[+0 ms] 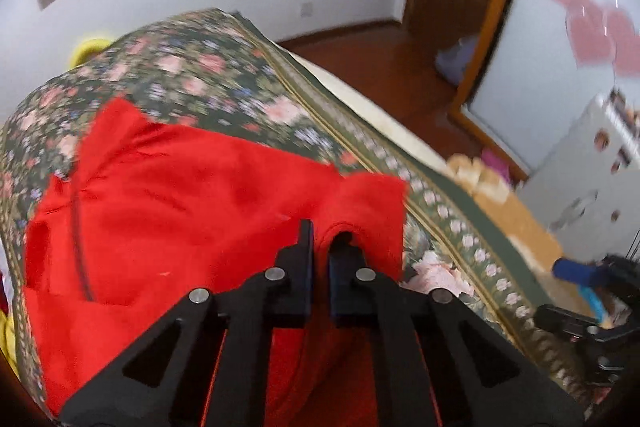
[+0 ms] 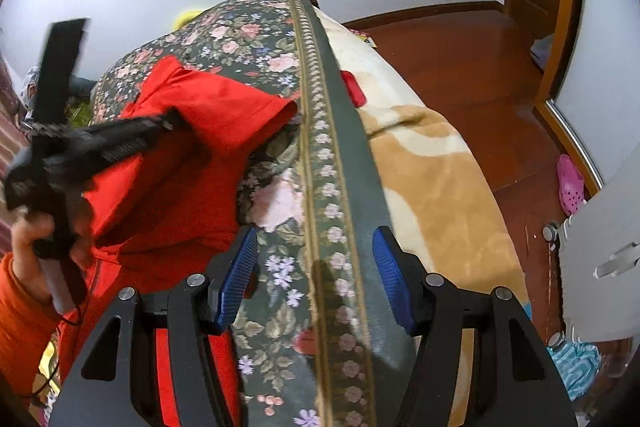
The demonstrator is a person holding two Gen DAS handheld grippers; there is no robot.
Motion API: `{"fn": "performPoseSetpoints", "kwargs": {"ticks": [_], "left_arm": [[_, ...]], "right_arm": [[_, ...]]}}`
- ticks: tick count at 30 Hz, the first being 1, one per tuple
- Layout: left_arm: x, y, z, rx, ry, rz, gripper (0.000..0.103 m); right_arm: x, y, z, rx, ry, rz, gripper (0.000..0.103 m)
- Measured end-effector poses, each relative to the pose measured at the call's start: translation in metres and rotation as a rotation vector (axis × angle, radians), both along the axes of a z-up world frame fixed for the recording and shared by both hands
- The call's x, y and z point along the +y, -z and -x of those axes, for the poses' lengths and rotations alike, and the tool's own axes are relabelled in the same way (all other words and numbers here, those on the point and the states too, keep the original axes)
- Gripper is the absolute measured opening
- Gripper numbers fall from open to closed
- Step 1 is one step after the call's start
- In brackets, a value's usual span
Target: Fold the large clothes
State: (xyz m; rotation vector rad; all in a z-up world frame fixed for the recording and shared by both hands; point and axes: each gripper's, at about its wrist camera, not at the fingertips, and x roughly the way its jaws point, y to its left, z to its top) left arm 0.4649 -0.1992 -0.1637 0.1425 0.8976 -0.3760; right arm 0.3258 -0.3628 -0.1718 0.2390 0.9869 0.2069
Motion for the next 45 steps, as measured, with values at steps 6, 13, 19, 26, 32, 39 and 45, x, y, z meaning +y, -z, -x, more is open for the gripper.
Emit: {"fn": "performPoseSetpoints", "kwargs": {"ticks": [6,13,19,26,32,39,45], "left_arm": [[0.088,-0.044,0.015,-0.092,-0.121,0.056,0.004],[0.216,-0.059,0.039,-0.095,-0.314,0.209,0.004],[0.284,-0.025,0.072,-0.048,-0.4,0.2,0.004],[0.327,0.026,0.113,0.018,-0.462,0.168,0.004],[0.346,0.061,0.12,0.088,-0.509,0.13,0.009],[0.389,0.082,0.132,0.102,-0.62,0.154,0.011],[0.401,0.084,0.149,0.142,-0.582,0.165,0.012]], "right_arm": [[0.027,-0.014,-0.004,-0.026,-0.047,0.046,0.056],[0.075,-0.011,-0.023,-0.025,-0.109,0.102,0.056],[0.121,0.016,-0.041,0.028,-0.182,0.178,0.056],[0.151,0.043,-0.047,0.079,-0.228,0.261,0.056],[0.159,0.045,-0.046,0.079,-0.249,0.3,0.056],[0.156,0.049,-0.048,0.093,-0.234,0.262,0.058],[0.153,0.051,-0.047,0.098,-0.207,0.239,0.064]]}}
